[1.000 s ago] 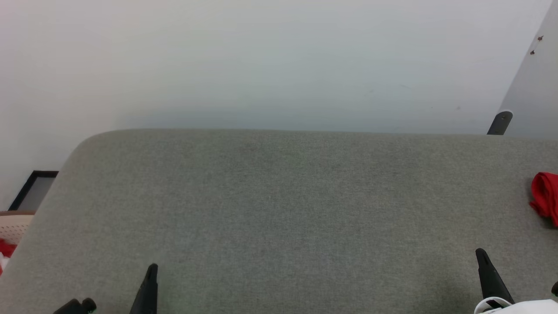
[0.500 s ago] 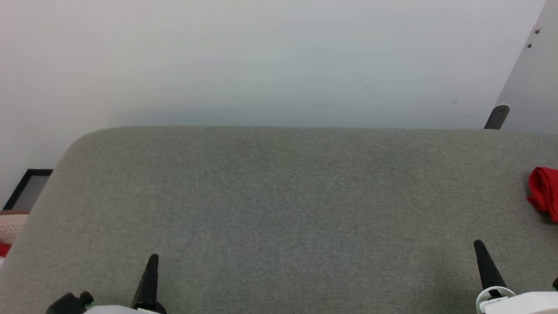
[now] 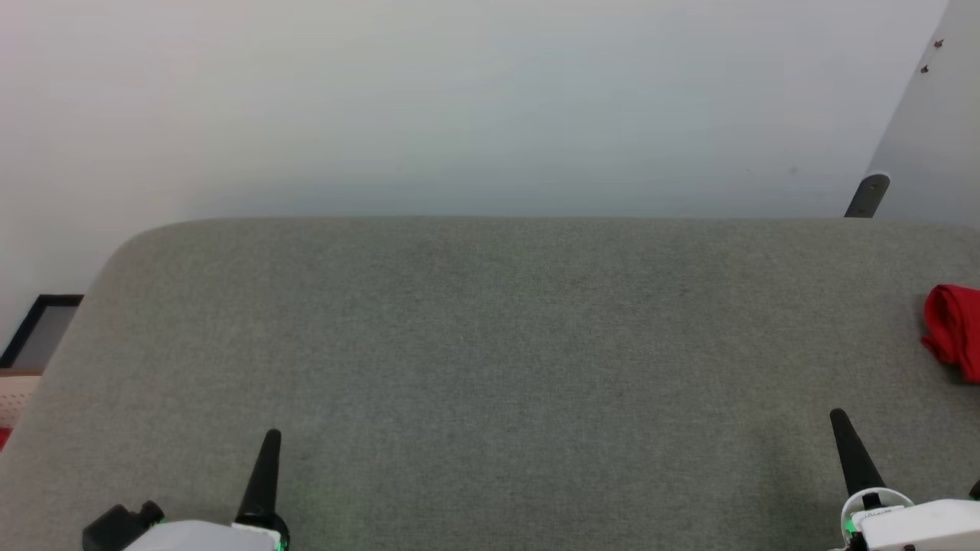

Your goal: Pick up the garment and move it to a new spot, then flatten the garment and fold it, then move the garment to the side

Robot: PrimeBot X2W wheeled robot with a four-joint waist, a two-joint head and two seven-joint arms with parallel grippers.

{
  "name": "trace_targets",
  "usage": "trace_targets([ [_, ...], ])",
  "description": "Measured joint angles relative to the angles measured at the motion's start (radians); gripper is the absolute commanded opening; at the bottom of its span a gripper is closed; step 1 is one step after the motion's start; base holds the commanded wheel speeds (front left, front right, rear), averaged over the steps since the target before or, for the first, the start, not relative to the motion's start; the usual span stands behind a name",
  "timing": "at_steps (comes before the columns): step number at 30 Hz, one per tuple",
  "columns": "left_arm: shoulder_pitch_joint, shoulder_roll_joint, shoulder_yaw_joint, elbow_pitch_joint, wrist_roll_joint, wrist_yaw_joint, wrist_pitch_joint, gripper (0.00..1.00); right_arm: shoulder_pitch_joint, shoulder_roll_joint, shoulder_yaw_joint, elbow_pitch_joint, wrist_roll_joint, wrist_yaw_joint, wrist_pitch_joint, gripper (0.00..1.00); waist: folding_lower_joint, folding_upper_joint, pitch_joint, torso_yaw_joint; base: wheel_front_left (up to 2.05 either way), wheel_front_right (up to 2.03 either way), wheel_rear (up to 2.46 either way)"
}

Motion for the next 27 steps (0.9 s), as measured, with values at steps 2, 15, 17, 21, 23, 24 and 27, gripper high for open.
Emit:
trace_targets([
  [2,-0.004,-0.002,0.003,0.001,-0.015,0.0,0.008,0.0,-0.006,0.001,-0.001,0.003,0.016,0.0,0.004,0.0,0.0,0.0,0.002,-0.002,0.0,0.0,0.0],
  [15,-0.034,-0.015,0.017,0.004,-0.114,0.0,0.04,0.0,-0.029,0.002,-0.003,0.021,0.132,0.0,0.021,0.0,0.0,0.0,0.012,-0.012,0.0,0.0,0.0],
  [17,-0.036,-0.018,0.019,0.004,-0.129,0.0,0.042,0.0,-0.032,0.003,-0.004,0.022,0.144,0.0,0.022,0.0,0.0,0.0,0.014,-0.013,0.0,0.0,0.0],
  [21,-0.044,-0.023,0.023,0.006,-0.156,0.0,0.052,0.0,-0.043,0.003,-0.004,0.027,0.181,0.0,0.026,0.0,0.0,0.0,0.017,-0.016,0.0,0.0,0.0],
  [23,-0.048,-0.025,0.025,0.006,-0.168,0.0,0.057,0.0,-0.046,0.003,-0.005,0.028,0.196,0.0,0.03,0.0,0.0,0.0,0.019,-0.018,0.0,0.0,0.0],
  [24,-0.05,-0.026,0.026,0.007,-0.178,0.0,0.059,0.0,-0.046,0.004,-0.005,0.031,0.203,0.0,0.03,0.0,0.0,0.0,0.02,-0.019,0.0,0.0,0.0],
  [27,-0.057,-0.029,0.029,0.007,-0.197,0.0,0.066,0.0,-0.049,0.004,-0.006,0.035,0.229,0.0,0.034,0.0,0.0,0.0,0.022,-0.021,0.0,0.0,0.0],
])
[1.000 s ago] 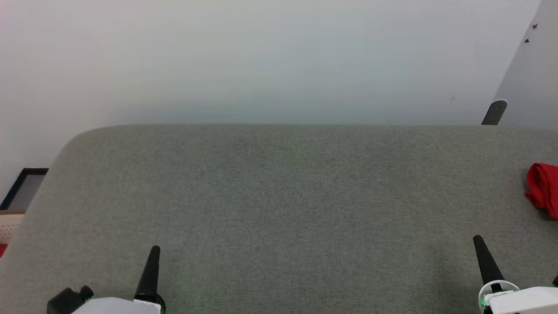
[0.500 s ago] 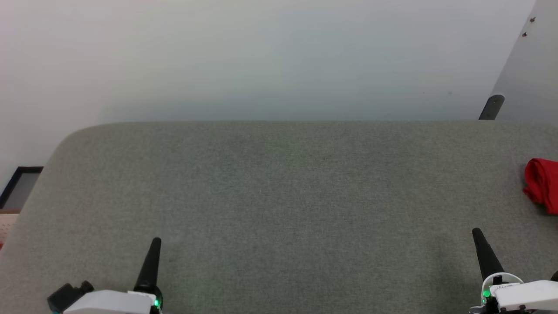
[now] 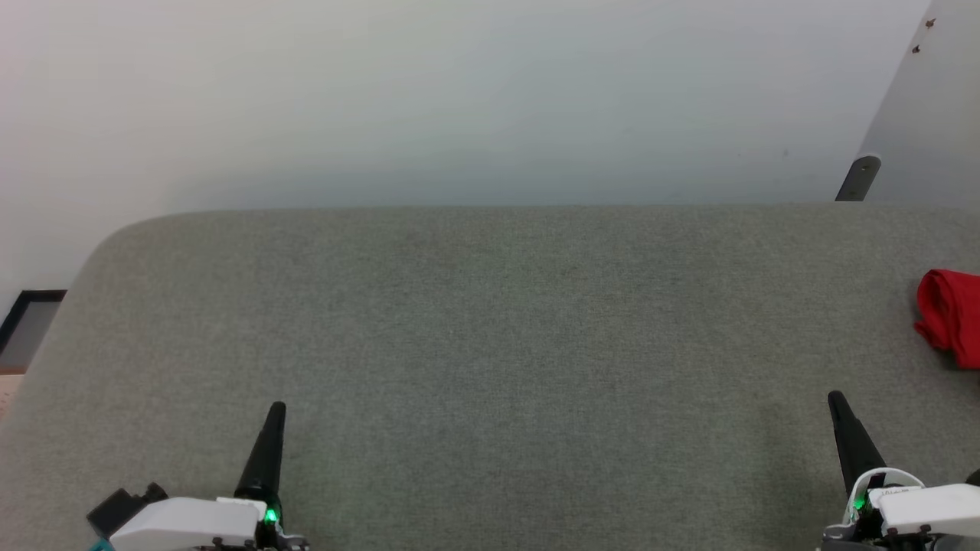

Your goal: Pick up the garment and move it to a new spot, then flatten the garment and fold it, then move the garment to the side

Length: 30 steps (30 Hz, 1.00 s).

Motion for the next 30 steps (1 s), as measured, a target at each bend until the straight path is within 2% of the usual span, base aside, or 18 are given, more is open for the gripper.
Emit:
trace_targets([
  [30,-0.047,-0.025,0.026,0.006,-0.177,0.0,0.056,0.0,-0.05,0.004,-0.005,0.031,0.203,0.0,0.031,0.0,0.0,0.0,0.025,-0.023,0.0,0.0,0.0],
])
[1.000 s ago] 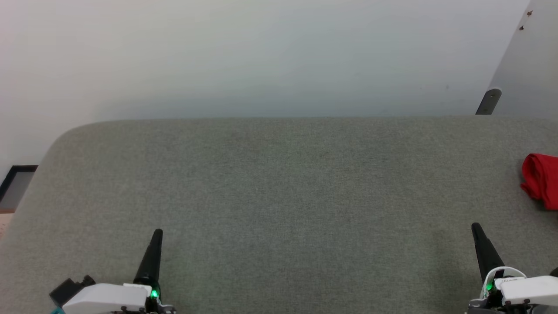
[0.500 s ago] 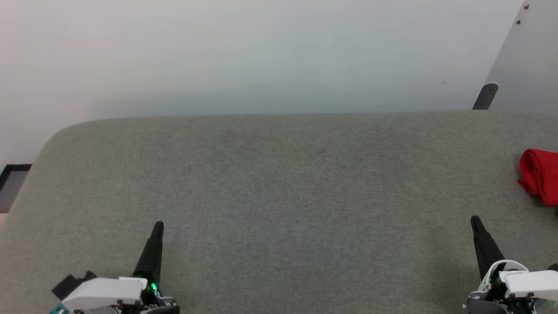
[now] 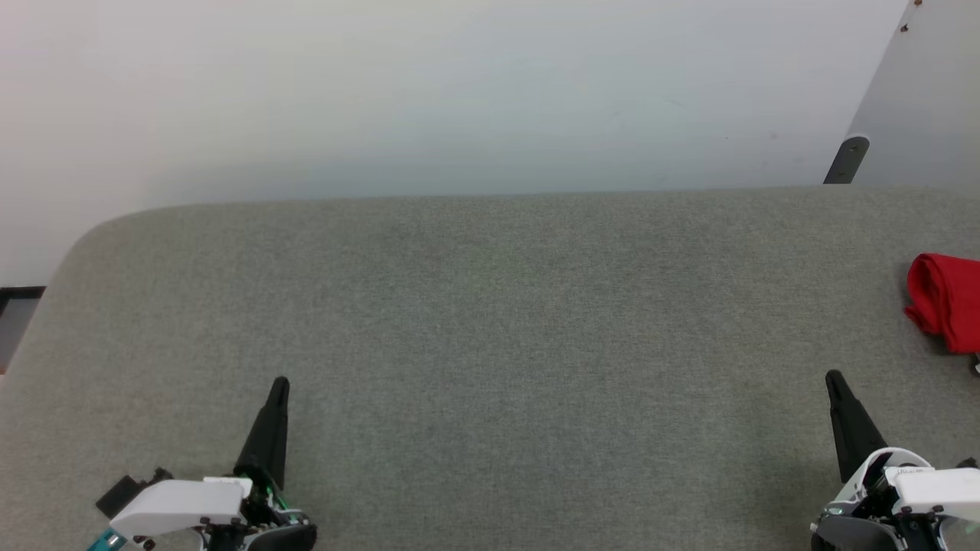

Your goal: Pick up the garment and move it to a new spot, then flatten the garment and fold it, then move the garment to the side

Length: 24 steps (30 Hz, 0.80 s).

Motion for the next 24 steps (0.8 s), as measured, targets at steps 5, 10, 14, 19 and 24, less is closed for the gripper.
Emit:
trace_targets([
  [5,0.0,0.0,0.0,0.0,0.0,0.0,0.0,0.0,-0.005,0.0,0.0,0.0,0.0,0.0,0.0,0.0,0.0,0.0,0.0,0.0,0.0,0.0,0.0],
  [10,0.0,0.0,0.0,0.0,0.0,0.0,0.0,0.0,-0.005,0.0,0.0,0.0,0.0,0.0,0.0,0.0,0.0,0.0,0.0,0.0,0.0,0.0,0.0],
  [14,0.0,0.0,0.0,0.0,0.0,0.0,0.0,0.0,-0.005,0.0,0.0,0.0,0.0,0.0,0.0,0.0,0.0,0.0001,0.0,0.0,0.0,0.0,0.0],
  [19,0.0,0.0,0.001,0.0,0.0,0.0,0.0,0.0,-0.005,0.0,0.0,0.0,0.0,0.0,0.0,0.0,0.0,0.0,0.0,0.0,0.0,0.0,0.0],
  [24,-0.001,0.0,0.001,0.0,0.0,0.0,0.0,0.0,-0.005,0.0,0.0,0.0,0.0,0.0,0.0,0.0,0.0,0.0,0.0,0.0,0.0,0.0,0.0],
])
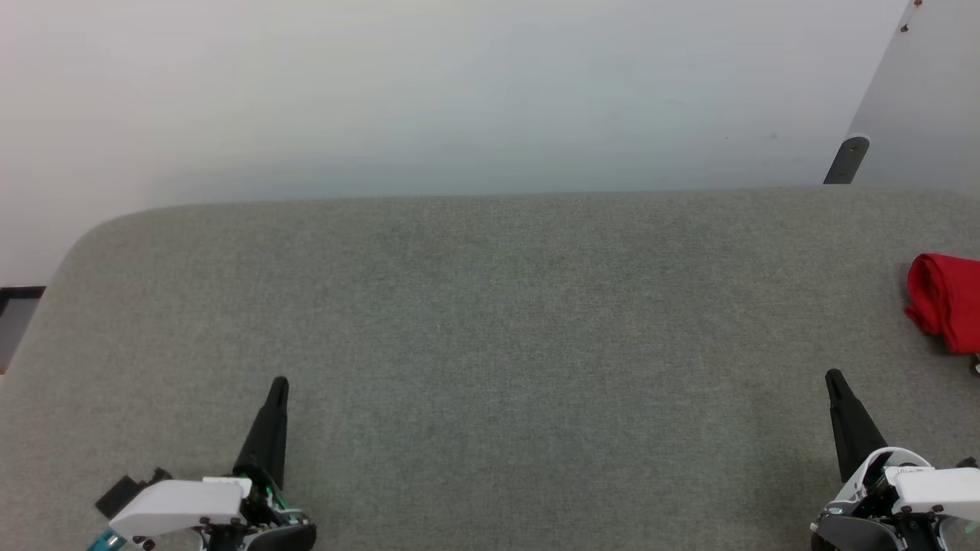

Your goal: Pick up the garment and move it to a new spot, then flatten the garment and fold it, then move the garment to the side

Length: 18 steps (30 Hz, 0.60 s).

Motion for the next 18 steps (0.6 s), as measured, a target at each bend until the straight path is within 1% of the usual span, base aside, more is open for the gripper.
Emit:
trace_targets([
  [18,0.0,0.0,0.0,0.0,0.0,0.0,0.0,0.0,0.0,0.0,0.0,0.0,0.0,0.0,0.0,0.0,0.0,0.0,0.0,0.0,0.0,0.0,0.0],
])
